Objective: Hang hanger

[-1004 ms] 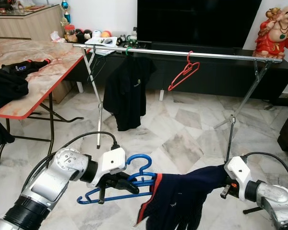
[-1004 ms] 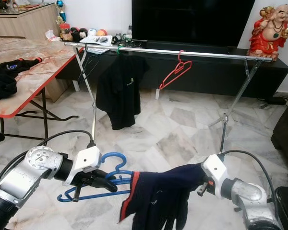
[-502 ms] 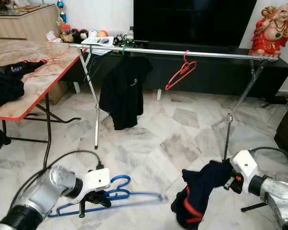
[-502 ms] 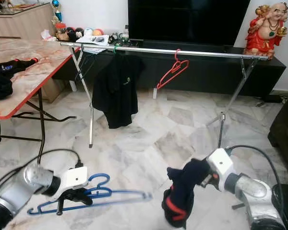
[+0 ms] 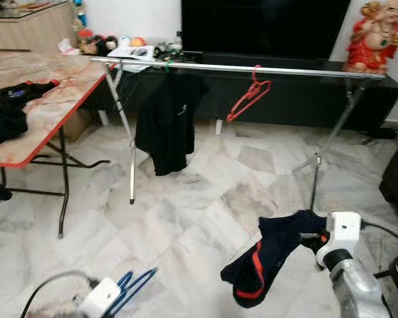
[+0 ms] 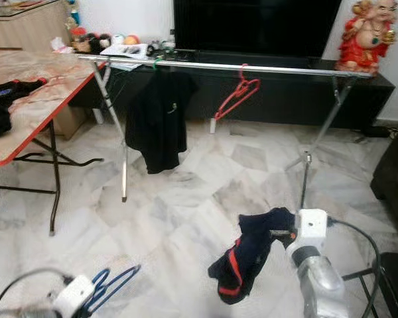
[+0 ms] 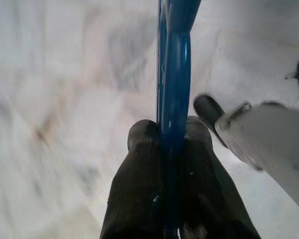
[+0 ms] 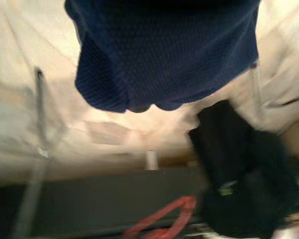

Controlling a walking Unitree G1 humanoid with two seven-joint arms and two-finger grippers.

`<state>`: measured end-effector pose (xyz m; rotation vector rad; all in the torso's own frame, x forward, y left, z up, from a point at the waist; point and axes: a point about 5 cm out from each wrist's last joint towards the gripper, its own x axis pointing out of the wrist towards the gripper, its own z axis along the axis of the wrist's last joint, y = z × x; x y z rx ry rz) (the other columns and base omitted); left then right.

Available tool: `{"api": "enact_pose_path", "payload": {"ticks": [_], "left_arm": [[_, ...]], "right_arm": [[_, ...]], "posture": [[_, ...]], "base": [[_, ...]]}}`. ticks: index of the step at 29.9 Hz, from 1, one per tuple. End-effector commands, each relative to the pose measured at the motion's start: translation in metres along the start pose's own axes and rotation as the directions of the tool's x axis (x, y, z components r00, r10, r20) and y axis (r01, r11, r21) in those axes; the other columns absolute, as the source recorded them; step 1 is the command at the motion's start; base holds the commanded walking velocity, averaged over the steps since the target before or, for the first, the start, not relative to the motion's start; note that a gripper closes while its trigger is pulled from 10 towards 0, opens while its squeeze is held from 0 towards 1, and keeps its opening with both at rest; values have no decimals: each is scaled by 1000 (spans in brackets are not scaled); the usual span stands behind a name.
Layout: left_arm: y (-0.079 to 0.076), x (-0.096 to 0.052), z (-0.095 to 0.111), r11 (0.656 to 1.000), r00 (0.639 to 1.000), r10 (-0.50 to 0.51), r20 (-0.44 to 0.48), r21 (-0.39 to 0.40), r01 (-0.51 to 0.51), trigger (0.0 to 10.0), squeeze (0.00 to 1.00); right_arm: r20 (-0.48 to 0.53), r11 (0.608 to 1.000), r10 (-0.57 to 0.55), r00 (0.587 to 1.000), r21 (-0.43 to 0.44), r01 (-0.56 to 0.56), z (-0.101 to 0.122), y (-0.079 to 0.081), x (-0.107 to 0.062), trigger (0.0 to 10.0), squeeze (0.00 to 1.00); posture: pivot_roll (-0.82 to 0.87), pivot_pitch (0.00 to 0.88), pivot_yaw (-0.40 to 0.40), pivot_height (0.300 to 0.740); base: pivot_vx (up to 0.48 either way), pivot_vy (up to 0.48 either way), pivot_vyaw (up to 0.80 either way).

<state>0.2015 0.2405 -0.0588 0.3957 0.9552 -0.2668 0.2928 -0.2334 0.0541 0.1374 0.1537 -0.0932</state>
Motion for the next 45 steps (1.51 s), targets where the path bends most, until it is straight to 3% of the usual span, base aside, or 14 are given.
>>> {"api": "enact_pose_path", "payload": {"ticks": [1, 2, 3, 4, 5, 6, 7, 12, 19, 27, 37, 45], "left_arm": [[2, -1, -7, 994, 998, 57, -5, -91, -57, 10000, 0], [1, -1, -11, 990, 997, 70, -18, -125, -71, 10000, 0], [-1, -1, -18, 983, 995, 93, -44, -155, -98, 10000, 0], [-4, -2, -28, 972, 989, 120, -82, -192, -134, 10000, 0], [-4, -2, -28, 972, 989, 120, -82, -192, -134, 10000, 0], [-9, -3, -36, 961, 985, 131, -109, -230, -153, 10000, 0], [-12, -3, -39, 956, 983, 140, -121, -243, -166, 10000, 0], [-19, -2, -42, 940, 985, 135, -110, -300, -162, 10000, 0], [-13, -5, -49, 928, 977, 152, -150, -320, -193, 10000, 0], [-15, -7, -56, 923, 975, 134, -175, -337, -188, 10000, 0], [-37, -2, -53, 933, 977, 105, -184, -322, -161, 10000, 0], [-63, 8, -32, 937, 984, 79, -162, -324, -129, 10000, 0]], "right_arm": [[22, 997, -79, 997, 0, 79, 3, -4, -4, 0, 0], [28, 996, -92, 995, 1, 92, 2, -2, -6, 0, 0], [31, 990, -135, 990, 33, 134, 1, -1, -9, 1059, 0], [37, 980, -191, 981, 65, 189, 2, 2, -13, 3294, 0], [37, 980, -191, 981, 65, 189, 2, 2, -13, 3294, 0], [58, 975, -219, 974, 34, 217, 5, 3, -17, 8745, 0], [80, 969, -244, 966, -7, 245, 8, 4, -20, 10000, 0], [112, 940, -341, 933, 21, 341, 12, 1, -27, 10000, 0], [97, 950, -309, 946, -21, 312, 11, 19, -26, 10000, 0], [114, 955, -288, 951, -37, 293, 16, 27, -26, 10000, 0], [105, 956, -280, 954, -58, 287, 16, 31, -25, 10000, 0], [96, 957, -280, 955, -53, 286, 14, 34, -25, 10000, 0]], "posture": [[15, 56, 26, 740], [13, 54, 29, 740], [10, 53, 30, 740], [-2, 45, 36, 740], [-2, 45, 36, 740], [-5, 42, 37, 740], [-7, 38, 39, 740], [1, 17, 38, 740], [7, 0, 43, 740], [4, 0, 48, 740], [1, 0, 56, 740], [3, 0, 60, 740]], "base": [[0, 0, 0], [0, 0, 0], [0, 0, 0], [0, 0, 0], [0, 0, 0], [0, 0, 0], [0, 0, 0], [0, 0, 0], [0, 0, 0], [0, 0, 0], [0, 339, 0], [0, 407, 0]]}}
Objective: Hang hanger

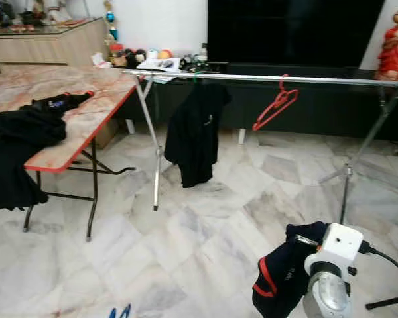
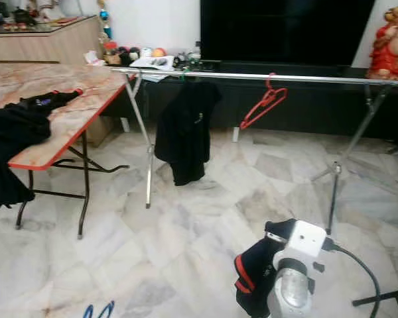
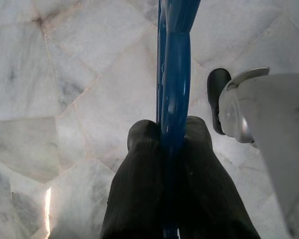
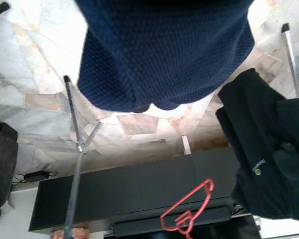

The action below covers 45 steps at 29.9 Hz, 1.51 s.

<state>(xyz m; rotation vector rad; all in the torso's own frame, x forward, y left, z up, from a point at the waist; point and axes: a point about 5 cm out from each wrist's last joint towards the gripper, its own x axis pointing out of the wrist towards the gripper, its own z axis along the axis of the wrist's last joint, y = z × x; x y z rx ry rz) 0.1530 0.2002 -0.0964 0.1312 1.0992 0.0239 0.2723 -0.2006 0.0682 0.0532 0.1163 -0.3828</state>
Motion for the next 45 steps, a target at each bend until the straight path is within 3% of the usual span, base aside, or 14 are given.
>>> {"api": "enact_pose_path", "payload": {"ticks": [1, 6, 14, 45], "left_arm": [[-5, 1, 8, 1000, 1000, 7, 4, 19, -7, 10000, 0], [-15, 2, 15, 1000, 1000, -1, 19, 16, 0, 10000, 0], [-5, 2, 12, 1000, 1000, 10, 13, 11, -10, 10000, 0], [-4, 2, 15, 1000, 1000, 9, 14, -2, -9, 10000, 0]], "right_arm": [[29, 1000, 5, 1000, -5, -5, 8, 2, 1, 10000, 0], [28, 1000, 4, 1000, -8, -4, 10, 2, 4, 10000, 0], [25, 1000, 6, 1000, -4, -6, 10, 4, 4, 10000, 0], [32, 999, 32, 999, -3, -32, 14, 12, 10, 10000, 0]], "posture": [[10, 0, 57, 740], [15, 0, 53, 740], [20, 0, 48, 740], [33, 8, 36, 740]], "base": [[0, 472, 0], [0, 480, 0], [0, 480, 0], [0, 480, 0]]}}
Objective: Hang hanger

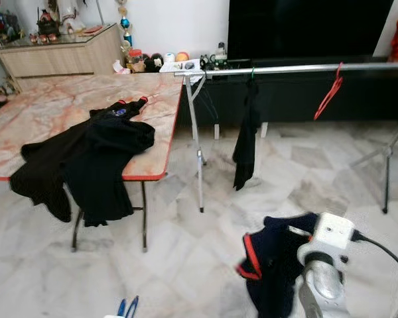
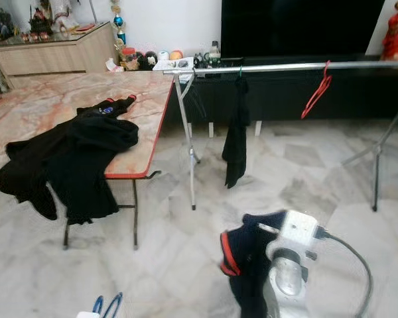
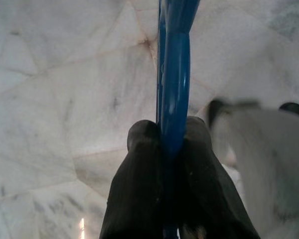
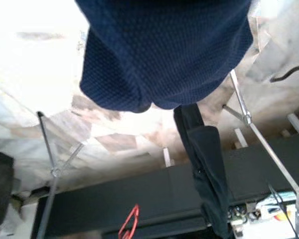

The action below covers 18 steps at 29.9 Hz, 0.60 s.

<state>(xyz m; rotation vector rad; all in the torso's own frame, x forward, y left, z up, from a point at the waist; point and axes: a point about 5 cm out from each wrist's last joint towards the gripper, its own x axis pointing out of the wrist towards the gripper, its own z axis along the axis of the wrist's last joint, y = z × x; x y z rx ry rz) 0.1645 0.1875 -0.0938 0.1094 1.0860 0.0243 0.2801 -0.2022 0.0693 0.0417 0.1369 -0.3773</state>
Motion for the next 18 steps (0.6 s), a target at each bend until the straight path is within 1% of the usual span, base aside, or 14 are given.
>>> {"api": "enact_pose_path", "payload": {"ticks": [1, 18], "left_arm": [[8, 0, 3, 1000, 1000, 18, 1, 18, -18, 10000, 0], [9, 0, 3, 1000, 1000, 18, -1, 19, -18, 10000, 0]], "right_arm": [[51, 1000, 28, 998, 12, -28, 13, 10, 2, 10000, 0], [61, 999, 32, 998, 12, -33, 16, 12, 4, 10000, 0]], "posture": [[33, 8, 36, 740], [31, 13, 35, 740]], "base": [[0, 480, 0], [0, 480, 0]]}}
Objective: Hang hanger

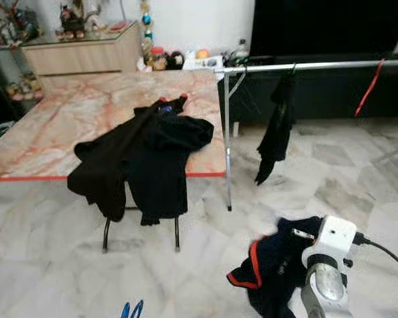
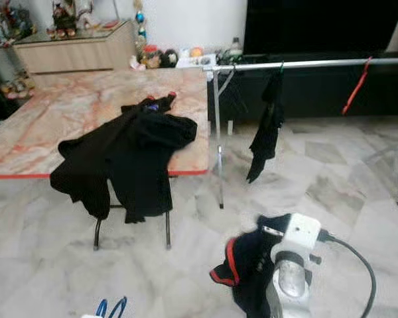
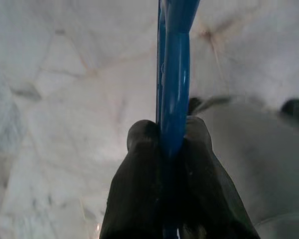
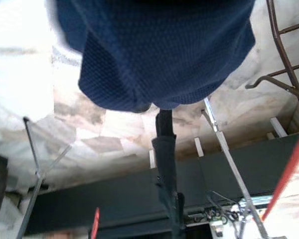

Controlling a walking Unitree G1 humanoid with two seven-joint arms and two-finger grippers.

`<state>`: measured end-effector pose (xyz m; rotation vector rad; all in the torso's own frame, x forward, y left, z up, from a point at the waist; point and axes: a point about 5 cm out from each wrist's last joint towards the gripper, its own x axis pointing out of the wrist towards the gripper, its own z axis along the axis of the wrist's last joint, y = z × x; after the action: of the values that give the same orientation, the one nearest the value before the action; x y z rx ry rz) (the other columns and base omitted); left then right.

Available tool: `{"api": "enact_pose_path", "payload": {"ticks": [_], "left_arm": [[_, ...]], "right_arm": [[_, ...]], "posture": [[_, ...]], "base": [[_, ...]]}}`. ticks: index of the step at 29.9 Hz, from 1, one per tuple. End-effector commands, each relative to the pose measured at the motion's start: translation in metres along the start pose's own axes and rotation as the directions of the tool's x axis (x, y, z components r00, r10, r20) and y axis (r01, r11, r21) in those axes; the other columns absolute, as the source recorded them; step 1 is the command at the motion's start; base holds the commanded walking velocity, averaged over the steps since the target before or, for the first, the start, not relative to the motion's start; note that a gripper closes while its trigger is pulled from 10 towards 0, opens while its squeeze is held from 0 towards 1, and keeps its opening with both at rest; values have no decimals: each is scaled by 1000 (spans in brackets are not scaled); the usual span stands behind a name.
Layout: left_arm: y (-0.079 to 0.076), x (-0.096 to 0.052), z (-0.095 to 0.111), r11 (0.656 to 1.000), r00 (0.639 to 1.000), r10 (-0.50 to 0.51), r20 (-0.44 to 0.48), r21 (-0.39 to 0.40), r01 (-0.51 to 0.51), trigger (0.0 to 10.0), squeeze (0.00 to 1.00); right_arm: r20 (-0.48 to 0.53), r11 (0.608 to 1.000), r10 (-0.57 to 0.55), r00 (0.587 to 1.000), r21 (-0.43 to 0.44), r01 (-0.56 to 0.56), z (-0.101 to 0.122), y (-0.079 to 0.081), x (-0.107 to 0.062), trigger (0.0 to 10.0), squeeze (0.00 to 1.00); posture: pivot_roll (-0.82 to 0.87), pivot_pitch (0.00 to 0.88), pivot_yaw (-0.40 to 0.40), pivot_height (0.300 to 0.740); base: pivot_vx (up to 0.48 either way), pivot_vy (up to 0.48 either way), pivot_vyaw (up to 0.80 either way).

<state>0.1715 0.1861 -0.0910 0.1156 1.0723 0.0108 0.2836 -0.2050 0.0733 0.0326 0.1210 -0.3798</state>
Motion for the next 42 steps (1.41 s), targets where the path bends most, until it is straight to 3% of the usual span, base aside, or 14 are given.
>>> {"api": "enact_pose_path", "payload": {"ticks": [1, 6, 9, 29, 32, 42], "left_arm": [[10, -1, -5, 1000, 1000, 25, -16, 9, -25, 10000, 0], [10, -1, -5, 1000, 1000, 27, -17, 7, -26, 10000, 0], [11, -1, -6, 999, 999, 31, -22, 40, -30, 10000, 0], [8, -1, -7, 999, 999, -6, -34, 43, 7, 10000, 0], [8, -1, -7, 999, 999, -8, -34, 45, 10, 10000, 0], [8, -1, -6, 997, 999, -22, -40, 69, 24, 10000, 0]], "right_arm": [[44, 999, 35, 998, 18, -35, 11, 14, 1, 10000, 0], [48, 999, 36, 998, 20, -37, 12, 14, 2, 10000, 0], [50, 999, 36, 998, 20, -37, 12, 14, 2, 10000, 0], [89, 999, 43, 995, 1, -43, 20, 16, 4, 10000, 0], [145, 996, 76, 986, -59, -68, 28, 18, 3, 10000, 0], [165, 995, 94, 982, -36, -90, 37, 25, 5, 10000, 0]], "posture": [[31, 13, 35, 740], [34, 13, 33, 740], [34, 12, 33, 740], [37, 13, 32, 740], [37, 13, 32, 740], [39, 13, 31, 740]], "base": [[0, 480, 0], [0, 475, 0], [0, 0, 0], [0, 0, 0], [0, 0, 683], [0, 0, 400]]}}
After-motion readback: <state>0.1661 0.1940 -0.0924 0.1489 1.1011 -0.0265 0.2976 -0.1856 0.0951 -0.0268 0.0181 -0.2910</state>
